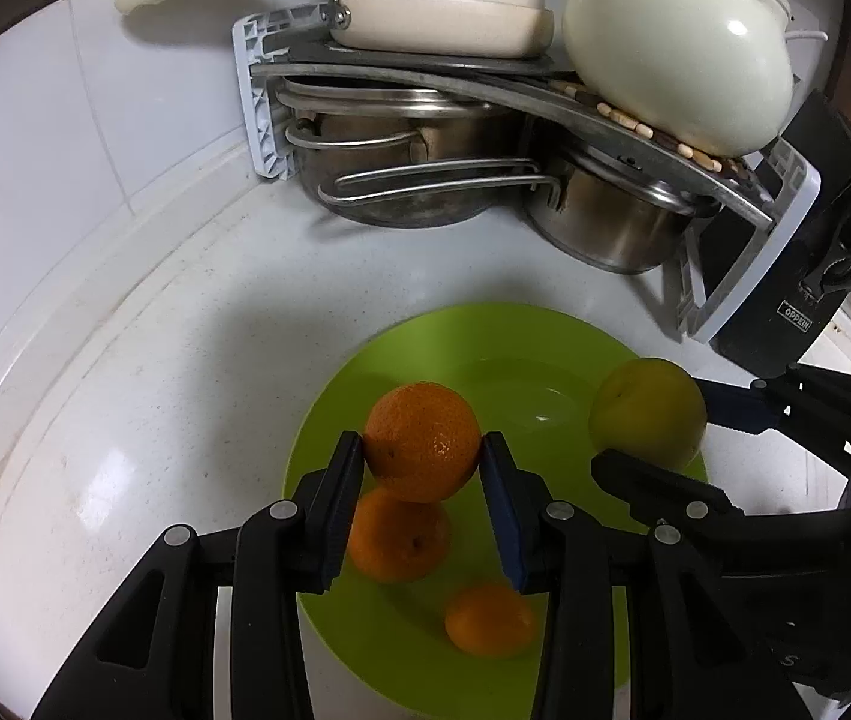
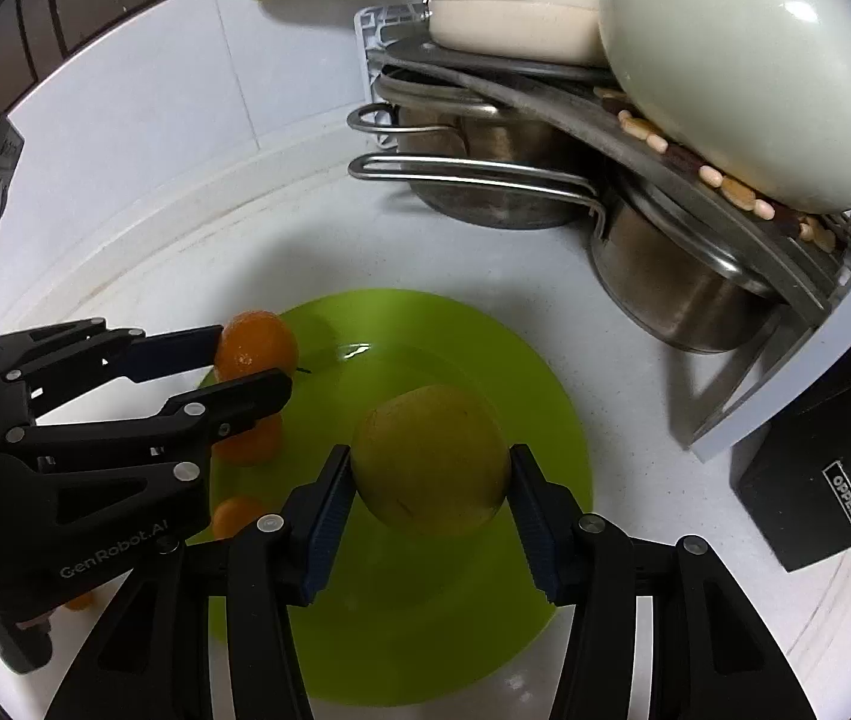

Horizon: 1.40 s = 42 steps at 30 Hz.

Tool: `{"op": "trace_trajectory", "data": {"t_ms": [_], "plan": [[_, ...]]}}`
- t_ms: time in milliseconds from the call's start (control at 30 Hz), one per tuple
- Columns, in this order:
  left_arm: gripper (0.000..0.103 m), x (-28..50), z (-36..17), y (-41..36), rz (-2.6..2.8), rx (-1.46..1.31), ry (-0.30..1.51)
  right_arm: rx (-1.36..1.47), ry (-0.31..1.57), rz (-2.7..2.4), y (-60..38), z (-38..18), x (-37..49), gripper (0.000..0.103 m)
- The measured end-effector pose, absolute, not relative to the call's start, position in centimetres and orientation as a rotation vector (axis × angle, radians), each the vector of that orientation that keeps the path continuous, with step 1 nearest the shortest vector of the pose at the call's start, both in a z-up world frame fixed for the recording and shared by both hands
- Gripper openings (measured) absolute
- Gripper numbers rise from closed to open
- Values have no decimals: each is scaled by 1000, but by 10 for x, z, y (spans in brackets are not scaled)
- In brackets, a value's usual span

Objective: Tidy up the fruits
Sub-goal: 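Open both tools to release the fruits onto the green plate, then withdraw both tools from the plate back over the counter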

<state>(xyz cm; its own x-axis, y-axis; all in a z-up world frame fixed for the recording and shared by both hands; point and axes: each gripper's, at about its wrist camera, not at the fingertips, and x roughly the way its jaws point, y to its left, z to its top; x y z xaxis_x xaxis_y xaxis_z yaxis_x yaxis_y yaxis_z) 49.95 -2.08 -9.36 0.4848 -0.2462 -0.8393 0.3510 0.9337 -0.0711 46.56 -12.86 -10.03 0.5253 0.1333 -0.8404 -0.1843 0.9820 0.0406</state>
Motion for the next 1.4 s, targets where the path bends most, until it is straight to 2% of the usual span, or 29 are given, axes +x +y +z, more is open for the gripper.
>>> {"op": "trace_trajectory", "data": {"t_ms": [367, 567, 1000, 1100, 1367, 1400], "plan": [[40, 497, -93, -23, -378, 117, 1007, -30, 1014, 199, -133, -103, 466, 52], [48, 491, -86, -16, -364, 98, 997, -44, 989, 205, -131, -95, 463, 55], [56, 456, -58, -1, -327, 59, 925, -74, 903, 193, -128, -69, 434, 55], [58, 444, -49, 5, -321, 43, 904, -80, 872, 183, -127, -61, 424, 61], [63, 403, -24, 27, -292, 6, 847, -90, 791, 180, -115, -37, 386, 62], [65, 398, -21, 29, -286, 8, 838, -92, 782, 181, -112, -34, 381, 64]]}}
